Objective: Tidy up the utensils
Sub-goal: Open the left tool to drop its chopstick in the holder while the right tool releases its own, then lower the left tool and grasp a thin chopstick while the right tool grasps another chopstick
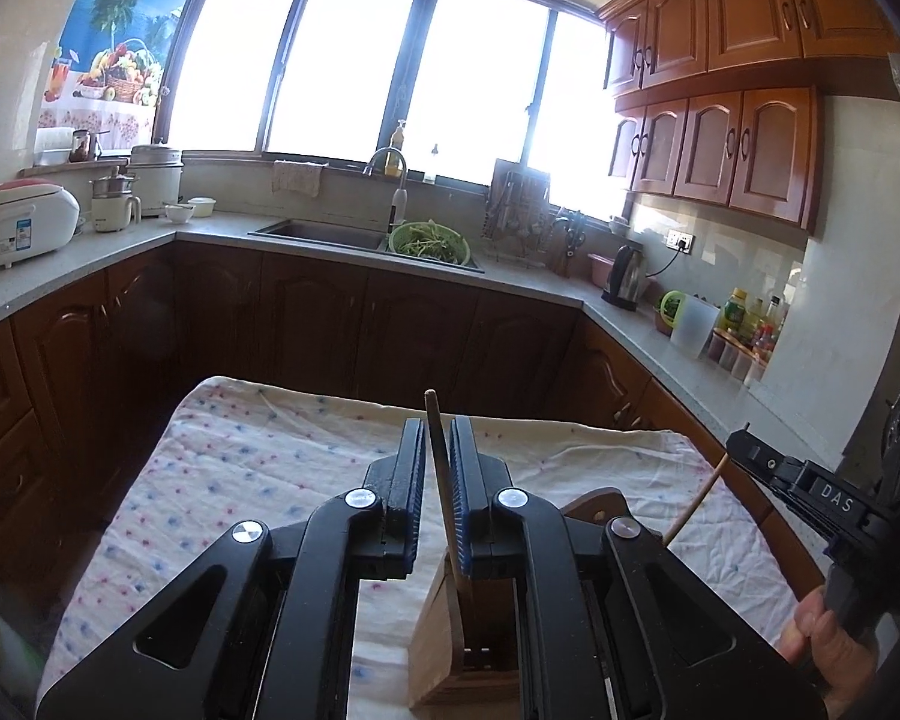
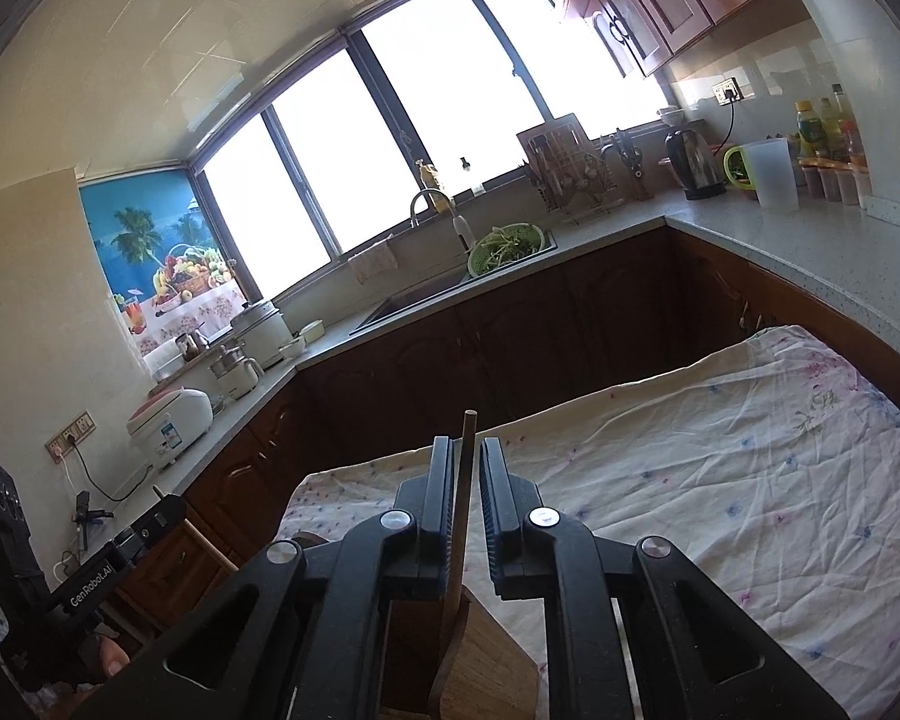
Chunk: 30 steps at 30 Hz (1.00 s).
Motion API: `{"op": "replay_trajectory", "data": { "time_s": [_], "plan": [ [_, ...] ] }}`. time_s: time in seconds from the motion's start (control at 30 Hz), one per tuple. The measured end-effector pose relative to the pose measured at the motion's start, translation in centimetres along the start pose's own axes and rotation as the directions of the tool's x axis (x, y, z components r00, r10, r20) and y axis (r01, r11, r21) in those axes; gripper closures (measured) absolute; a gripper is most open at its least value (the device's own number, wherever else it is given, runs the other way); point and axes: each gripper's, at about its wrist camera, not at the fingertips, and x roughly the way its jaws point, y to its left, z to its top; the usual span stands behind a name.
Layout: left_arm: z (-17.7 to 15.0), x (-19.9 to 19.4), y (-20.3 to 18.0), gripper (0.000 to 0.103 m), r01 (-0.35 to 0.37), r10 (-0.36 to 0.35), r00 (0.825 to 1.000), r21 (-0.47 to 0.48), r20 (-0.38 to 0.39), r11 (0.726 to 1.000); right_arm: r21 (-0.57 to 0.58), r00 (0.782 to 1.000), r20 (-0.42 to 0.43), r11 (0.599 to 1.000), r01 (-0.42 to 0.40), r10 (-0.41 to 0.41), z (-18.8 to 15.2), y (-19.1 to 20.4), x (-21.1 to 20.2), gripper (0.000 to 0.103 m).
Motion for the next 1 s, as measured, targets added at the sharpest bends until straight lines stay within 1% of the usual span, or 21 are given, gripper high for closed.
{"op": "replay_trajectory", "data": {
  "time_s": [0.03, 0.07, 0.1, 0.13, 0.17, 0.23, 0.27, 0.3, 0.33, 0.43, 0.73, 1.0],
  "plan": [
    [0.1, -0.2, 0.0, 0.063, -0.005, 0.005, 1.000, -0.002, -0.001, 1.000, 0.004, 1.000, 0.002, 1.000, -0.006, 0.006, 0.0, -0.1, -0.2, 0.055],
    [0.1, -0.5, 0.1, 0.049, -0.016, 0.016, 1.000, -0.007, 0.004, 1.000, 0.011, 1.000, 0.006, 1.000, -0.017, 0.017, 0.0, -0.2, -0.4, 0.046],
    [0.1, -1.0, 0.2, 0.038, -0.024, 0.024, 1.000, -0.014, 0.020, 1.000, 0.019, 1.000, 0.013, 0.999, -0.026, 0.026, 0.0, -0.4, -0.8, 0.035],
    [0.1, -1.4, 0.3, 0.038, -0.024, 0.024, 0.999, -0.014, 0.033, 1.000, 0.024, 0.999, 0.023, 0.999, -0.033, 0.032, 0.1, -0.4, -1.3, 0.033],
    [0.1, -1.8, 0.3, 0.037, -0.026, 0.026, 0.999, -0.011, 0.033, 1.000, 0.028, 0.999, 0.031, 0.999, -0.032, 0.032, 0.1, -0.5, -1.7, 0.027],
    [0.0, -2.3, 0.5, 0.028, -0.029, 0.029, 0.999, -0.013, 0.023, 1.000, 0.028, 0.999, 0.039, 0.999, -0.038, 0.037, 0.1, -0.8, -2.7, 0.008],
    [-0.2, -2.7, 0.6, 0.026, -0.028, 0.028, 0.999, -0.014, 0.025, 1.000, 0.026, 0.999, 0.042, 0.999, -0.034, 0.032, 0.1, -0.9, -3.2, 0.004],
    [-0.4, -3.2, 0.7, 0.022, -0.034, 0.035, 0.999, -0.014, 0.027, 0.999, 0.025, 0.999, 0.045, 0.999, -0.029, 0.028, 0.0, -1.0, -3.8, 0.001],
    [-0.6, -3.6, 0.7, 0.017, -0.044, 0.044, 0.999, -0.014, 0.026, 0.999, 0.025, 0.999, 0.047, 0.999, -0.026, 0.025, -0.1, -1.2, -4.4, 0.001],
    [-1.5, -4.8, 0.9, 0.014, -0.043, 0.044, 0.999, -0.019, 0.021, 0.999, 0.035, 0.999, 0.033, 0.999, -0.021, 0.019, -0.8, -2.0, -6.1, 0.001],
    [-5.6, -6.9, 0.0, 0.014, -0.018, 0.019, 0.998, 0.003, -0.067, 1.000, 0.086, 0.999, -0.009, 0.996, 0.035, -0.034, -4.1, -5.2, -11.0, 0.001],
    [-9.2, -7.9, -1.0, 0.014, 0.013, -0.012, 0.988, 0.004, -0.154, 1.000, 0.112, 0.994, -0.047, 0.988, 0.107, -0.102, -7.6, -7.4, -14.6, 0.001]
  ]
}}
